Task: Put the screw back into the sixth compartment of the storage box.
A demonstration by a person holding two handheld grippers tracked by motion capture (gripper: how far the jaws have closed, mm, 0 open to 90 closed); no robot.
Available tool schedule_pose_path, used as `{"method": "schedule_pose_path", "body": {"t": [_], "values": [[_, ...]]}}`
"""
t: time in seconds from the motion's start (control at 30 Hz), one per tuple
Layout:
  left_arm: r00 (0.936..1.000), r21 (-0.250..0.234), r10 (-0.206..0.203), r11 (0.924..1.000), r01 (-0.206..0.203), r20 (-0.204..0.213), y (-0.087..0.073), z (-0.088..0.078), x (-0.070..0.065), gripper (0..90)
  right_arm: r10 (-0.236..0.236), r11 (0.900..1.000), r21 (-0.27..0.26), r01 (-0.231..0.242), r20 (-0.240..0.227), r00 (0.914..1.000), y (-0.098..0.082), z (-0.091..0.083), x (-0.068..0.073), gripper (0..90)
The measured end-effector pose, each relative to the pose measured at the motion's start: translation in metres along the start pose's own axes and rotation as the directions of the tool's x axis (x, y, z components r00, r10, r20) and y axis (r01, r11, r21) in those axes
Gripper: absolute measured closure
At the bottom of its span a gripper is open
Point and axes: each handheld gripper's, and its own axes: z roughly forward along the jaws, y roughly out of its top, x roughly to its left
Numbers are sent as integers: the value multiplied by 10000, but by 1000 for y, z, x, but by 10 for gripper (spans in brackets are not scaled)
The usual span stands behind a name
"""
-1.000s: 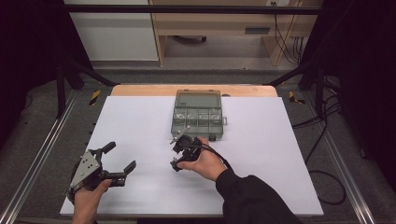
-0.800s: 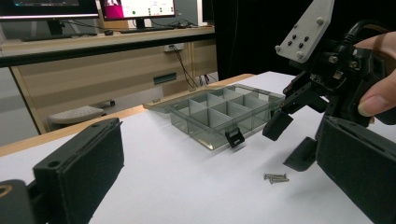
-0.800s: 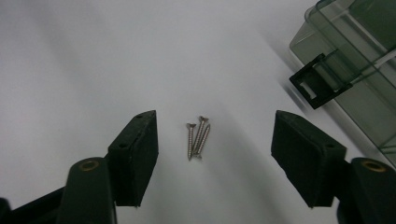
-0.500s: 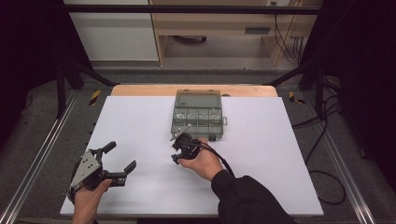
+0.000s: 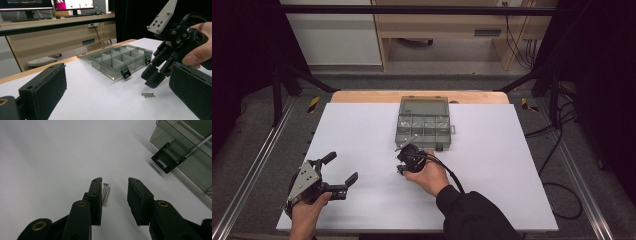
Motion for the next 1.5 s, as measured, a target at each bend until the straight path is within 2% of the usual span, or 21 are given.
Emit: {"method": "schedule_pose_path", "body": {"t": [0.13, 0.17, 0.27, 0.33, 0.4, 0.6, 0.7, 0.9, 1.0, 1.1, 1.17, 1.23, 1.3, 1.33, 1.37, 1.4, 1.5], "values": [[10000, 9, -17, 10000, 17, 11, 0, 0, 0, 12, 411, 9989, -208, -408, 144, 9990, -6, -1, -1, 655], [10000, 12, -17, 10000, 17, 13, 0, 0, 0, 12, 205, 9993, -310, -200, 173, 9996, -9, -2, -1, 665], [10000, 36, 11, 10000, -11, 14, 0, 1, -1, 12, 335, 9985, -443, -329, 130, 9994, -10, -2, 1, 676], [10000, 55, 18, 10000, -18, 14, 0, 1, -1, 12, 208, 9989, -419, -206, 53, 9998, -11, 0, 1, 689], [10000, 56, 19, 10000, -19, 15, 0, 1, -1, 12, 470, 9978, -469, -467, 63, 9989, -11, 3, 4, 702], [10000, 32, 33, 10000, -33, 27, 0, 1, -1, 12, 586, 9975, -388, -583, 70, 9983, -11, 7, 5, 712], [10000, 37, 39, 10000, -40, 30, 0, 1, -1, 13, 689, 9973, -281, -684, 181, 9975, -11, 9, 5, 722], [10000, 48, 49, 10000, -49, 27, 0, 1, -1, 13, 785, 9969, -109, -785, 59, 9969, -10, 11, 4, 741], [10000, 50, 45, 10000, -46, 27, 0, 1, -1, 13, 616, 9981, 76, -617, 95, 9981, -11, 11, 3, 750], [10000, 95, 26, 10000, -26, 31, 0, 1, -1, 13, 972, 9951, 184, -974, 82, 9952, -9, 12, 5, 762], [10000, 94, 29, 10000, -29, 28, 0, 1, -1, 13, 972, 9950, 233, -974, 79, 9952, -8, 11, 4, 763], [10000, 89, 31, 10000, -31, 32, 0, 1, -1, 13, 940, 9940, 562, -942, 75, 9955, -5, 10, 4, 765], [10000, 94, 32, 10000, -32, 28, 0, 1, -1, 14, 1030, 9929, 590, -1032, 60, 9947, -4, 11, 5, 765], [10000, 92, 68, 9999, -68, 27, 0, 1, -1, 14, 791, 9941, 743, -795, 89, 9968, -3, 10, 4, 767], [10000, 92, 66, 9999, -66, 25, 0, 1, -1, 14, 960, 9924, 762, -962, 72, 9954, 0, 11, 5, 767], [10000, 91, 65, 9999, -65, 24, 0, 1, 0, 14, 716, 9929, 948, -720, 79, 9974, 1, 10, 4, 767], [10000, 92, 61, 9999, -61, 22, 0, 1, 0, 14, 912, 9887, 1188, -910, 44, 9958, 5, 11, 5, 769]]}}
